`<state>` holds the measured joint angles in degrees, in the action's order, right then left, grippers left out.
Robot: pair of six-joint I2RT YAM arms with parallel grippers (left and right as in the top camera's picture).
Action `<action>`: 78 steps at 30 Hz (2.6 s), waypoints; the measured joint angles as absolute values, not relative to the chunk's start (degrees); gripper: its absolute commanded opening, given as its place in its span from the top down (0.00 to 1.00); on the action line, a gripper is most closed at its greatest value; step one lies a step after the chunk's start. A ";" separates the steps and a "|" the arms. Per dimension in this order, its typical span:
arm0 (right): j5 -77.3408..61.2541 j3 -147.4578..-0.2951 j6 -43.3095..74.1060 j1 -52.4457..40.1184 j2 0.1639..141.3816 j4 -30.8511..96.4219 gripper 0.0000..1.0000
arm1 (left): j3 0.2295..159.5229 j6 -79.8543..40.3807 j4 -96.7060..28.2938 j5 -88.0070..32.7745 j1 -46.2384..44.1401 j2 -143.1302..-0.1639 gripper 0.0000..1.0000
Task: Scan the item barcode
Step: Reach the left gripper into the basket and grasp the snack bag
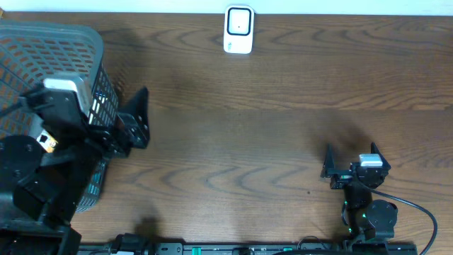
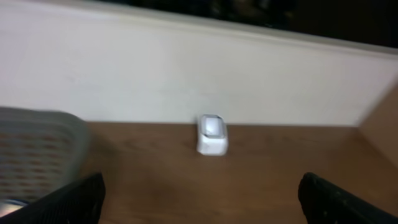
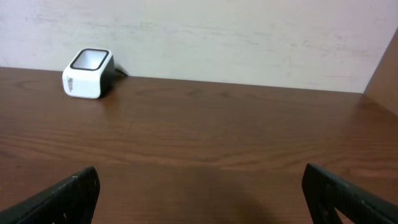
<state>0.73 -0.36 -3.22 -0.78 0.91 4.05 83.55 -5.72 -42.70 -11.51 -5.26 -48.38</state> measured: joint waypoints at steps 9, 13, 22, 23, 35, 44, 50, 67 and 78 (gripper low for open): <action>0.75 -0.36 -3.22 -0.78 0.91 4.03 0.01 | 84.60 1.69 -47.42 -6.44 -5.26 -48.97 0.01; 0.75 -0.36 -3.22 -0.78 0.91 4.03 0.01 | 84.60 1.67 -45.98 0.36 -5.26 -49.04 0.00; 0.75 -0.36 -3.22 -0.78 0.91 4.03 0.01 | 84.68 -11.00 -48.07 25.89 -2.44 -54.65 0.00; 0.75 -0.36 -3.22 -0.78 0.91 4.03 0.01 | 84.68 -13.02 -48.51 26.85 -1.13 -55.59 0.00; 0.75 -0.36 -3.22 -0.78 0.91 4.03 0.01 | 84.68 -27.03 -53.08 18.31 23.35 -68.73 0.00; 0.75 -0.36 -3.22 -0.78 0.91 4.01 0.01 | 84.71 -28.80 -60.20 10.79 32.77 -80.07 0.00; 0.75 -0.36 -3.22 -0.78 0.91 4.03 0.01 | 84.71 -25.39 -60.60 5.85 34.17 -88.86 0.01; 0.75 -0.36 -3.22 -0.78 0.91 4.03 0.01 | 84.71 -1.15 -53.74 0.64 31.81 -106.43 0.00; 0.75 -0.36 -3.22 -0.78 0.91 4.05 0.01 | 84.71 6.42 -47.90 1.65 31.81 -112.05 0.39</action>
<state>0.75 -0.36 -3.22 -0.78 0.91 4.05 84.71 6.42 -47.90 1.65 31.81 -112.05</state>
